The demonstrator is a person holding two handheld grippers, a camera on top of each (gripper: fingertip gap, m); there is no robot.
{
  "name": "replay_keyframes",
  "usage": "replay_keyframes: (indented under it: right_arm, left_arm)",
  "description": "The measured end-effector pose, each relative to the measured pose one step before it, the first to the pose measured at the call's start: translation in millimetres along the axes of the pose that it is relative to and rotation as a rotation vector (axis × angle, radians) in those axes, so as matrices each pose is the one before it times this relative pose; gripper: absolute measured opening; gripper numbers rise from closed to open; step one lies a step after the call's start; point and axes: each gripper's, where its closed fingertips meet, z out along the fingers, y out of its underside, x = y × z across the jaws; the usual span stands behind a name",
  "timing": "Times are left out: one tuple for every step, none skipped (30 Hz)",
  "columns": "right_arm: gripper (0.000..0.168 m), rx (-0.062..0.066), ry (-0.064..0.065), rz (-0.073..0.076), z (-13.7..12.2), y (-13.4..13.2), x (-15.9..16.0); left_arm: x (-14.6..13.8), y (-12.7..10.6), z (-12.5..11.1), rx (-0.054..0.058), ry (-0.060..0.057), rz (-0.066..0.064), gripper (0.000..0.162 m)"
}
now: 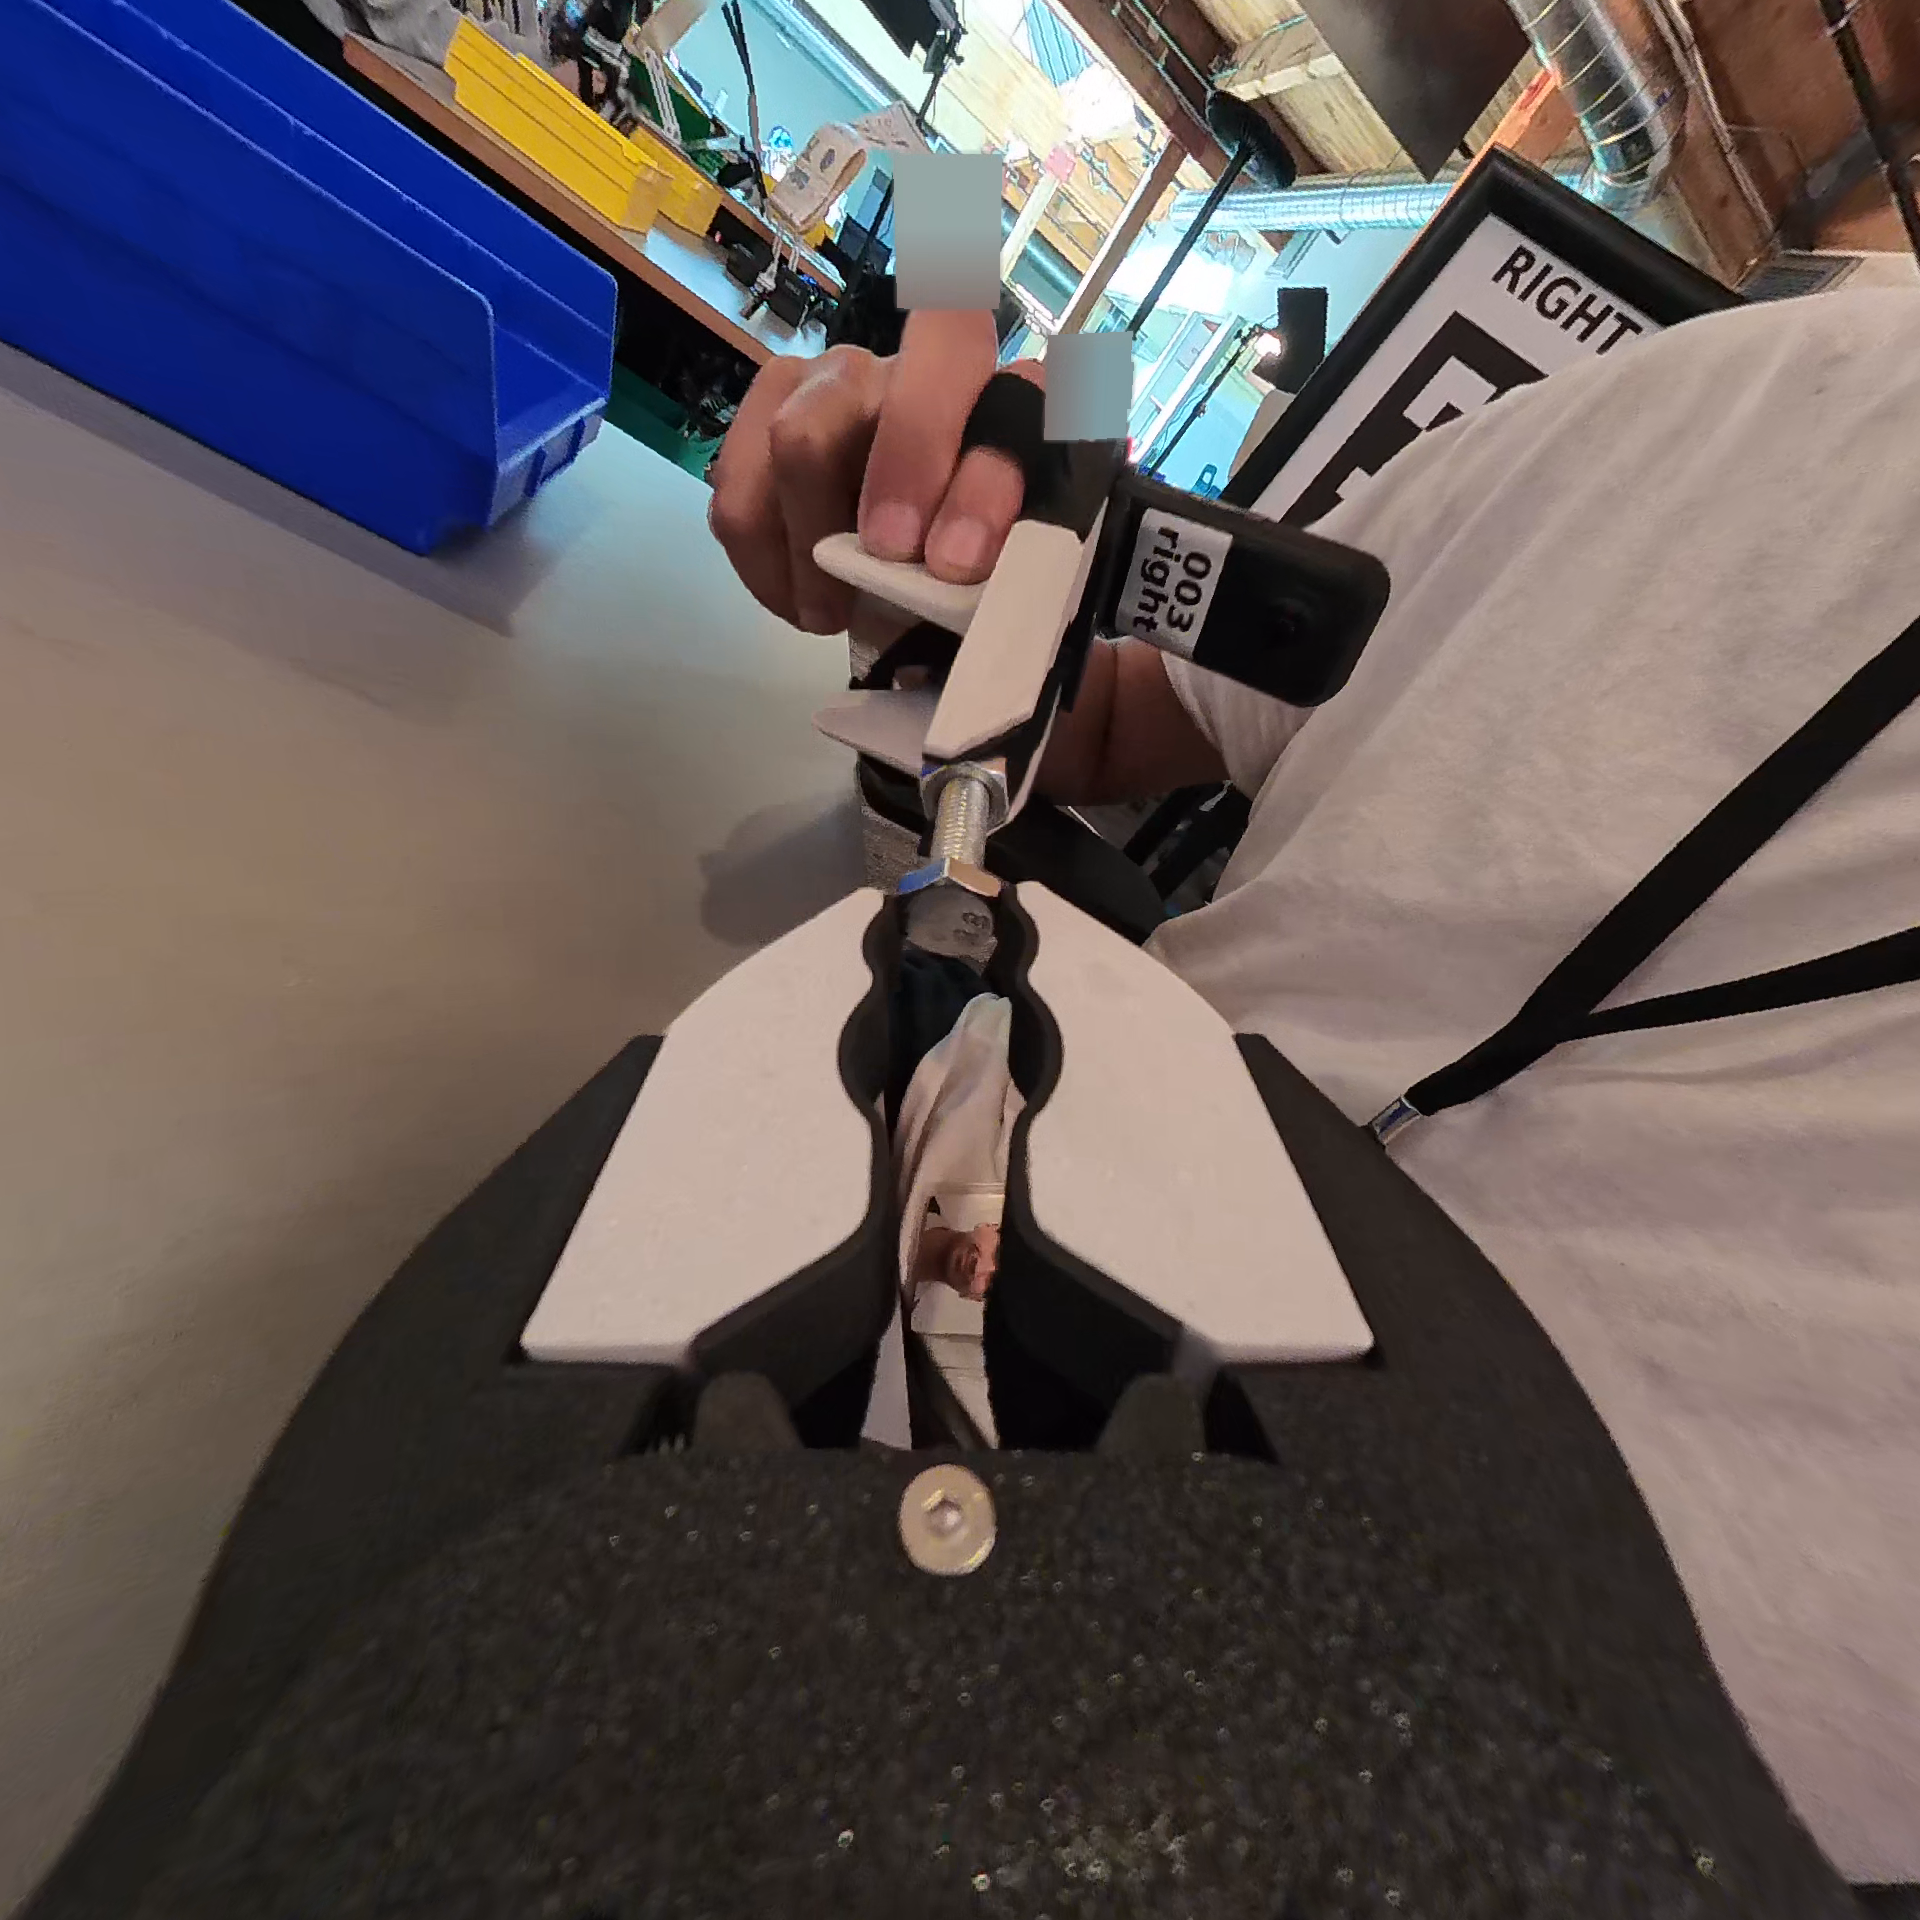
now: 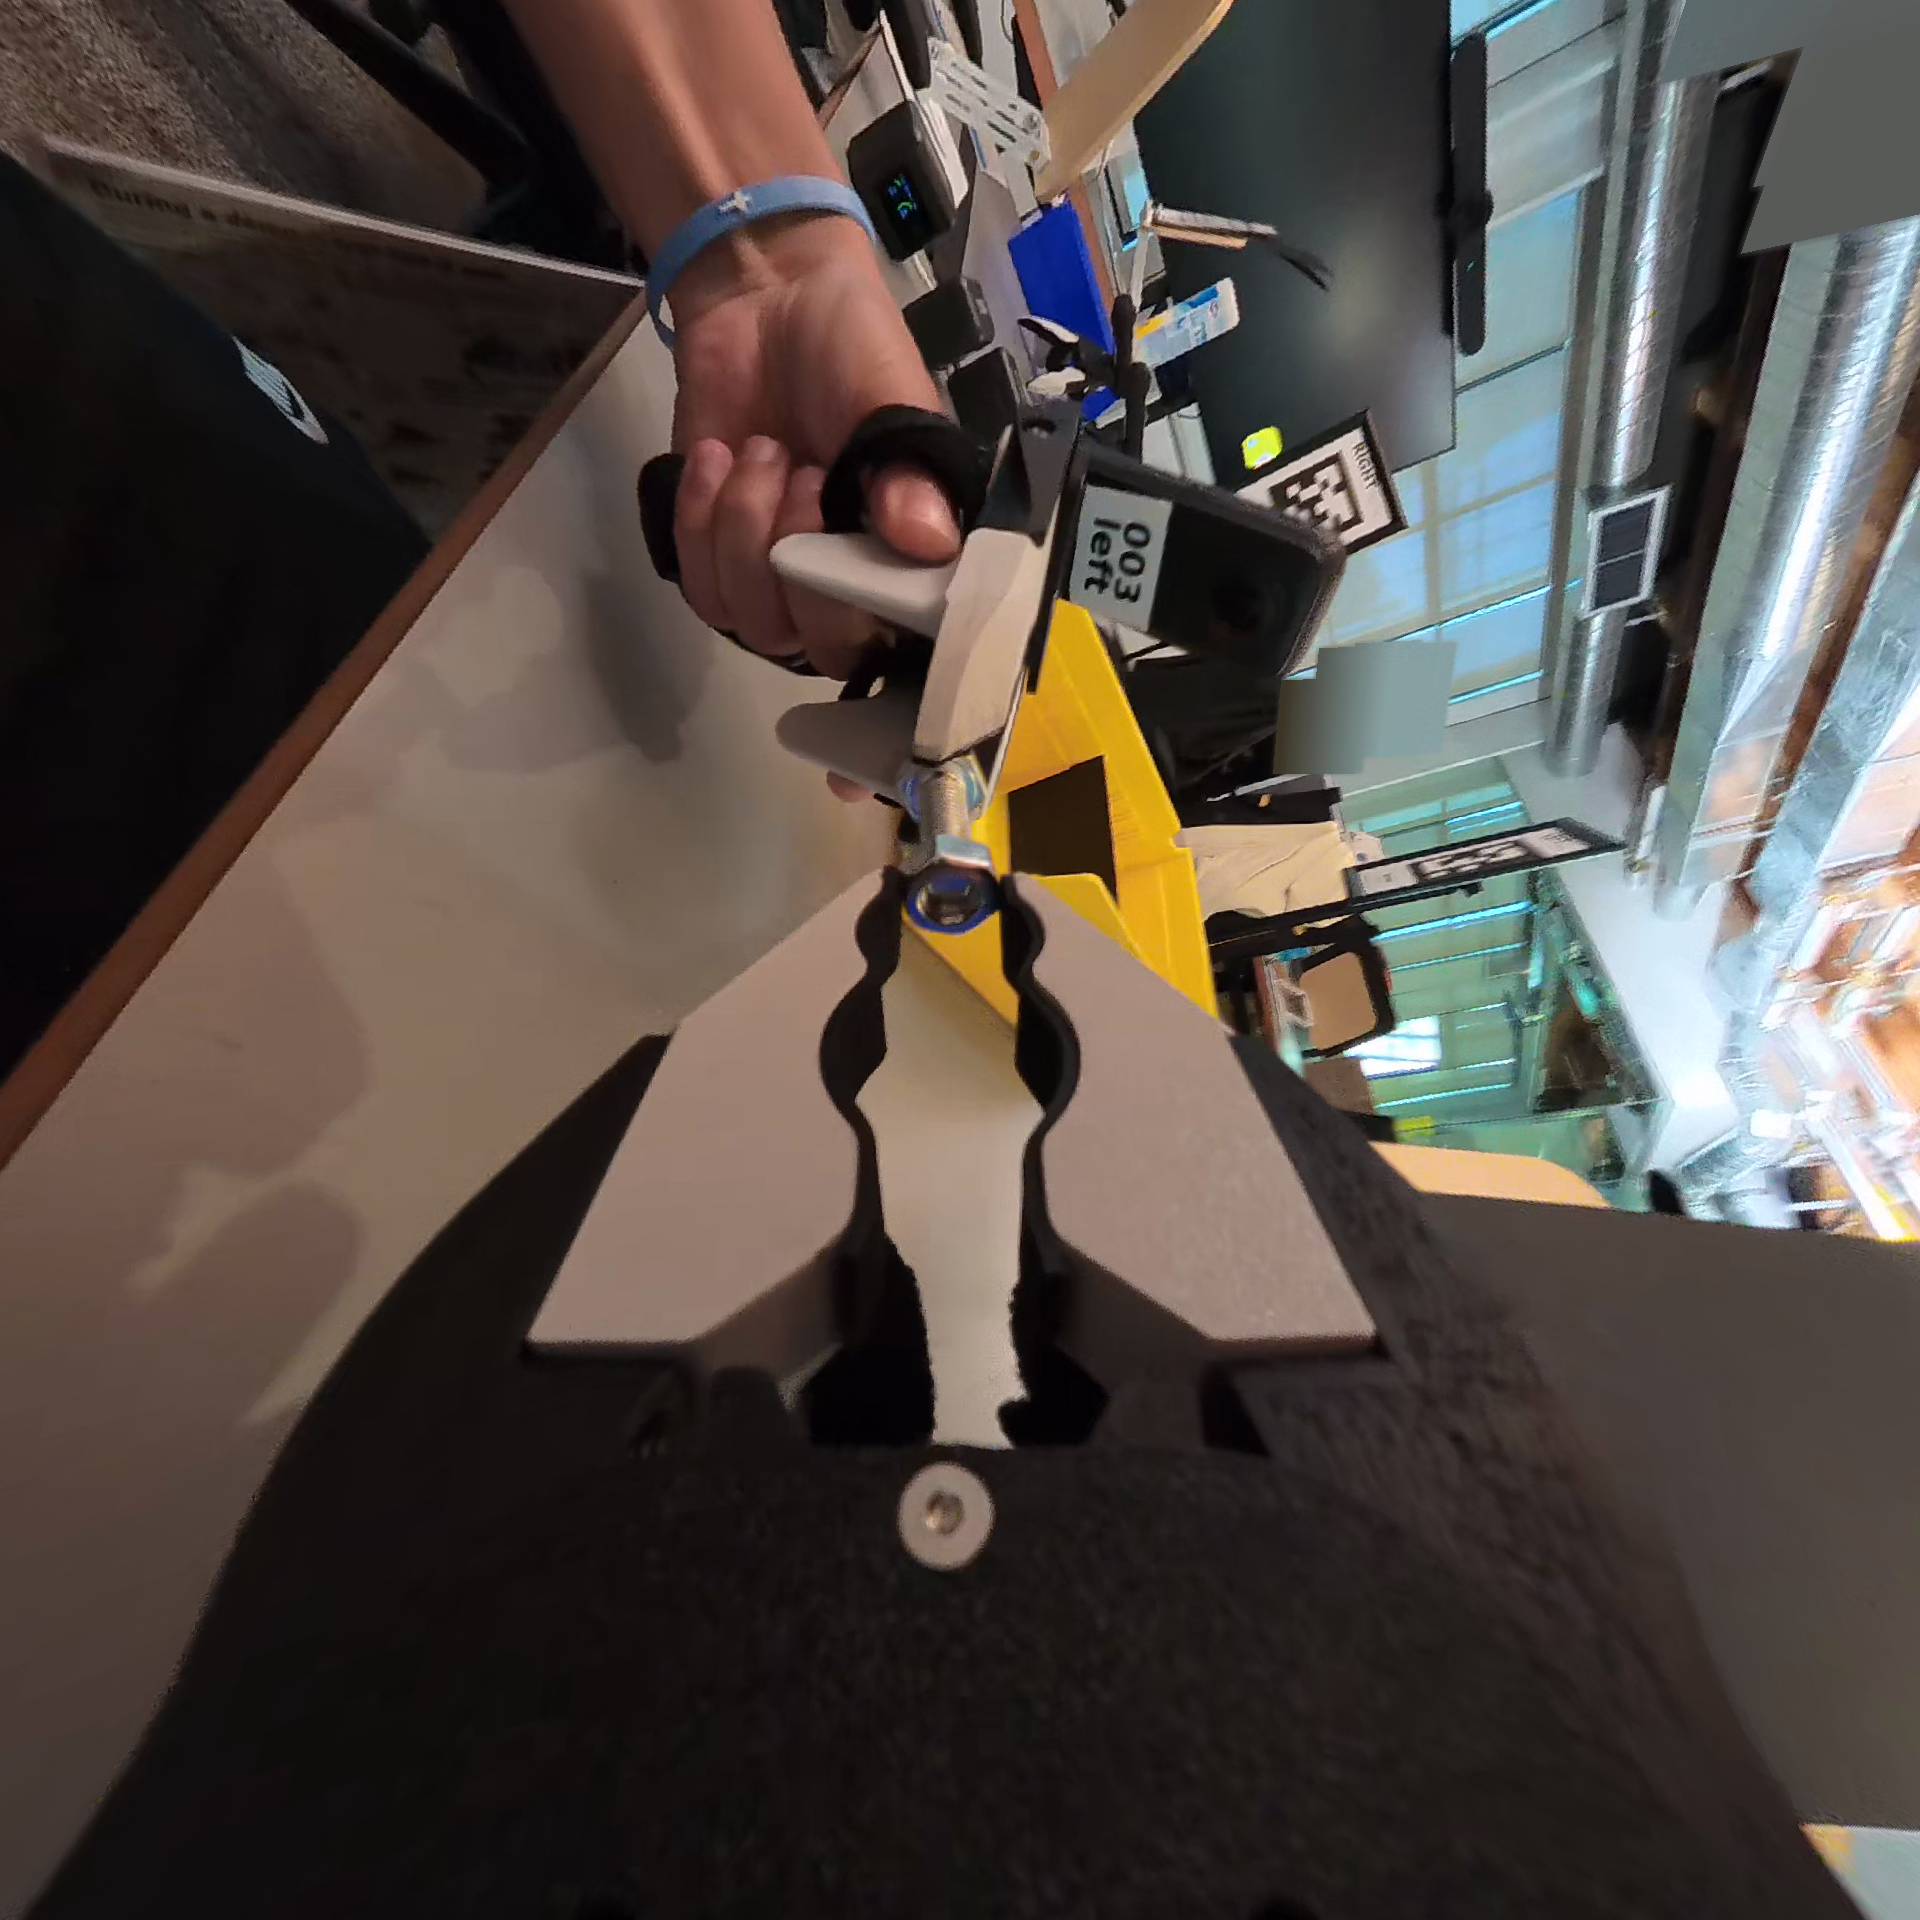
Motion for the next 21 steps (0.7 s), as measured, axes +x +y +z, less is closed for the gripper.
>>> replay_keyframes:
  right_arm:
    - [0.018,-0.0048,-0.0201,0.0457,0.28,1.27,-0.81]
    - [0.018,-0.0016,-0.0215,0.0727,0.66,1.97,0.21]
    - [0.018,0.003,-0.0319,0.1048,0.85,2.06,-0.07]
    - [0.018,0.0092,-0.0398,0.1242,0.76,1.24,-0.21]
    - [0.018,0.0089,-0.0318,0.1399,1.53,1.67,1.37]
    - [0.018,0.0068,-0.0365,0.1587,2.12,2.36,1.12]
    - [0.018,0.0079,-0.0454,0.1724,2.28,3.04,0.96]
    - [0.018,0.0065,-0.0511,0.1834,2.49,3.94,1.26]
    - [0.018,0.0099,-0.055,0.1954,2.26,3.73,1.76]
    - [0.018,0.01,-0.0614,0.2064,1.99,3.56,1.93]
    - [0.017,0.0056,-0.0675,0.215,1.33,3.36,1.95]
    - [0.017,0.0139,-0.0684,0.2033,0.69,2.48,2.74]
    - [0.017,0.0244,-0.0651,0.1776,0.15,1.39,3.2]
    - [0.017,0.0235,-0.0538,0.1282,0.31,0.85,3.81]
    - [0.017,0.0203,-0.0191,0.0526,0.72,0.26,5.21]
    - [0.018,0.0107,0.0131,-0.0202,0.6,1.36,4.75]
    - [0.019,0.0128,0.0252,-0.0548,-0.26,0.49,1.16]
    - [0.034,0.0182,0.0143,-0.0775,-1.32,-1.93,-4.03]
    - [0.046,0.0036,0.0219,-0.0854,-2.08,-1.65,-3.69]
    - [0.052,-0.0118,0.027,-0.0992,-2.63,-0.39,-1.89]
    - [0.053,-0.0224,0.0389,-0.1161,-2.46,1.16,0.15]
  left_arm:
    - [-1.1,0.43,-0.06,-0.0039,-0.0115,0.0084,0.017]
    - [-1.63,-0.28,-0.32,-0.0009,-0.0181,0.0147,0.017]
    - [-1.62,-0.42,-0.35,-0.0018,-0.0203,0.0189,0.017]
    - [-1.73,-0.13,-0.57,-0.0037,-0.0213,0.0235,0.017]
    - [-2.47,-0.59,-0.98,-0.0002,-0.0271,0.0259,0.017]
    - [-3.4,-0.51,-1.37,-0.0023,-0.0318,0.0263,0.017]
    - [-3.96,0.77,-1.13,-0.0111,-0.0369,0.0321,0.017]
    - [-4.6,1.47,-0.68,-0.016,-0.0429,0.0382,0.017]
    - [-4.7,1.88,-0.22,-0.0186,-0.0432,0.0379,0.017]
    - [-4.17,3.12,0.44,-0.0243,-0.0408,0.0399,0.017]
    - [-3.54,3.79,1.17,-0.0278,-0.0388,0.0411,0.017]
    - [-2.85,3.79,1.71,-0.0267,-0.0354,0.0349,0.017]
    - [-2.44,3.14,1.83,-0.0232,-0.0292,0.0267,0.017]
    - [-2.15,3.17,1.51,-0.0211,-0.0211,0.014,0.017]
    - [-2.09,3.9,1.26,-0.0213,-0.0106,0.0006,0.017]
    - [-0.75,3.15,1.18,-0.0126,0.0022,-0.0068,0.017]
    - [0.54,0.77,0.38,0.002,0.0121,-0.0128,0.017]
    - [0.87,-1.55,-0.47,0.0119,0.0136,-0.0166,0.017]
    - [0.67,-2.66,-1.4,0.0161,0.013,-0.0173,0.017]
    - [0.27,-2.36,-2.12,0.0171,0.0154,-0.0224,0.017]
    - [-0.64,-1.76,-2.25,0.0167,0.0158,-0.0328,0.017]
